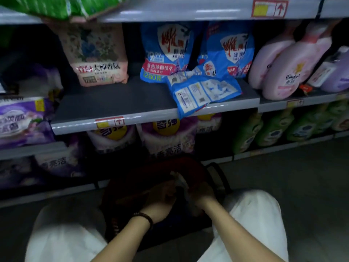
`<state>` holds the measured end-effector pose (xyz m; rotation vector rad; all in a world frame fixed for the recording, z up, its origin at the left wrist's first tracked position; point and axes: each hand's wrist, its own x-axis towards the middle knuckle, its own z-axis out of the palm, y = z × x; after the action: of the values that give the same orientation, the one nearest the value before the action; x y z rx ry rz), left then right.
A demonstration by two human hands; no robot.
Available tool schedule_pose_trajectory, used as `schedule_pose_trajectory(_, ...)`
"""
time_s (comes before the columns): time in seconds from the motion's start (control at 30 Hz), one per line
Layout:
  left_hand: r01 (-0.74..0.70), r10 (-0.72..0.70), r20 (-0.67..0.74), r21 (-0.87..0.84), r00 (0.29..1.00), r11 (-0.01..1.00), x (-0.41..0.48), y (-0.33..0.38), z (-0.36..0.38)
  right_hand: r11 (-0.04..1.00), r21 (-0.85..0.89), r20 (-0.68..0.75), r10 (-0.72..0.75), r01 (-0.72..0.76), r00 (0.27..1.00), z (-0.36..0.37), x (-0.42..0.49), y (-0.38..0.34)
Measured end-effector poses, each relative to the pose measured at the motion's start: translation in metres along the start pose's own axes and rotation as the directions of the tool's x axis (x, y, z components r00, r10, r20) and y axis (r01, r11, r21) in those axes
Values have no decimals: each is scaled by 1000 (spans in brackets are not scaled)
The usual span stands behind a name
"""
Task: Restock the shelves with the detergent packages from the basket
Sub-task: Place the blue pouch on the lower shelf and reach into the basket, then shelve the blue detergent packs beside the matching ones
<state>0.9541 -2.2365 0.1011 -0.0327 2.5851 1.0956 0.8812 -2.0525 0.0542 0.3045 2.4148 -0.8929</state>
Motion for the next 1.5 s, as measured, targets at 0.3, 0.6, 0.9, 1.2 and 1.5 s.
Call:
schedule_pose_trajectory(0.3, 190, -185, 71, -76, 980, 979, -2, -11, 34, 980, -179, 144, 113, -87, 983, 27, 19, 30)
schedule_pose_trajectory(0.6, 201, -200, 160, 6, 967, 980, 1, -14, 48, 973, -231, 242, 68, -10, 968, 56, 45, 34)
schedule_pose_trajectory(0.9, 315, -314, 160, 18, 936, 949, -7, -14, 53, 988, -143, 176, 80, -55, 981, 82, 76, 76)
schedule_pose_trajectory(1.2, 355, -351, 120, -22, 929, 934, -23, -7, 48, 851, -443, 264, -177, 283, 948, 48, 28, 28)
schedule_pose_trajectory(1.5, 273, -291, -10, -312, 957, 910, -41, 16, 41, 853, -372, -87, -425, 366, 901, -44, -53, -53)
